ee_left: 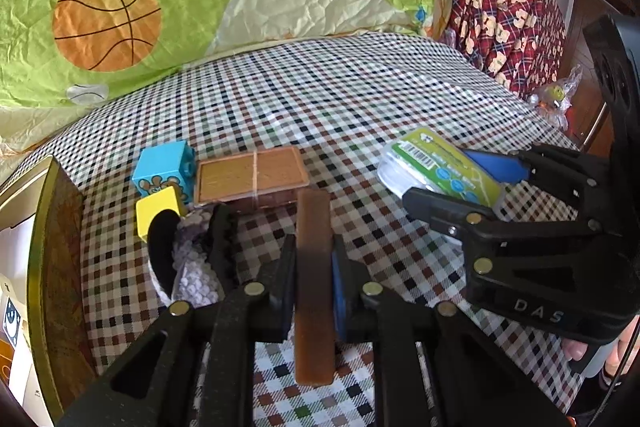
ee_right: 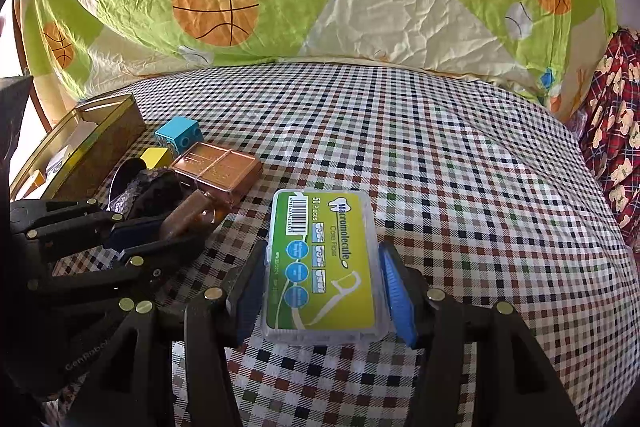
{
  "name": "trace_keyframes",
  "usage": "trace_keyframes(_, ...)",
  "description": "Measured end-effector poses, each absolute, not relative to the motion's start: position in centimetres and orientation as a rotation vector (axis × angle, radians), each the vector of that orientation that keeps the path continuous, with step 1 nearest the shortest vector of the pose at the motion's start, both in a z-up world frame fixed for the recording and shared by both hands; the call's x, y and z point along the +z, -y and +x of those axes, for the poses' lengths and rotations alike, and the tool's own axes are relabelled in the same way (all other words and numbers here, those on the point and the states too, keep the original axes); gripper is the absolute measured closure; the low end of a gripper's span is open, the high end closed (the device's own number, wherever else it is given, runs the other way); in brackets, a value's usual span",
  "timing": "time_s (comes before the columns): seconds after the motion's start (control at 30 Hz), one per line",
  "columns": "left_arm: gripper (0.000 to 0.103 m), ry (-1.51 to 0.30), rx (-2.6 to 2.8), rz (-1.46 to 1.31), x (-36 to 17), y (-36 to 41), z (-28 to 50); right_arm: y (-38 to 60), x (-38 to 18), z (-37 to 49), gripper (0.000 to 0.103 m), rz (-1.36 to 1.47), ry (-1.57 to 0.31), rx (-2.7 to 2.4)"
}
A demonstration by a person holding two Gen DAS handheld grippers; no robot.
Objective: Organize rigid objects
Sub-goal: 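Grasp the brown wooden stick with left tool while right tool holds the floss box, then lift the brown stick and floss box and carry both toward the tin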
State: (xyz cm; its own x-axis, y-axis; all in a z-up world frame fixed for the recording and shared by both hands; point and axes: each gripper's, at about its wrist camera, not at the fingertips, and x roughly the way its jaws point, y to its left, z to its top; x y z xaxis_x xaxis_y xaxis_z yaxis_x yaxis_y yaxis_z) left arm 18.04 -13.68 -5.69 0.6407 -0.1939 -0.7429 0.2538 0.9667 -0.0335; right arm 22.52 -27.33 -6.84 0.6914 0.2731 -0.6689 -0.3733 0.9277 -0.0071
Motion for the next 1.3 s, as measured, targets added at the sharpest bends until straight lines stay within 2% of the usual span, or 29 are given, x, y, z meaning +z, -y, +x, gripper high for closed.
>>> trace_keyframes(1.3, 0.089, -0.516, -0.110, 0.019, -2.1, 11.6, 13.7, 28.6, -4.3, 19.2, 0.046, -0.117, -0.486, 0.310)
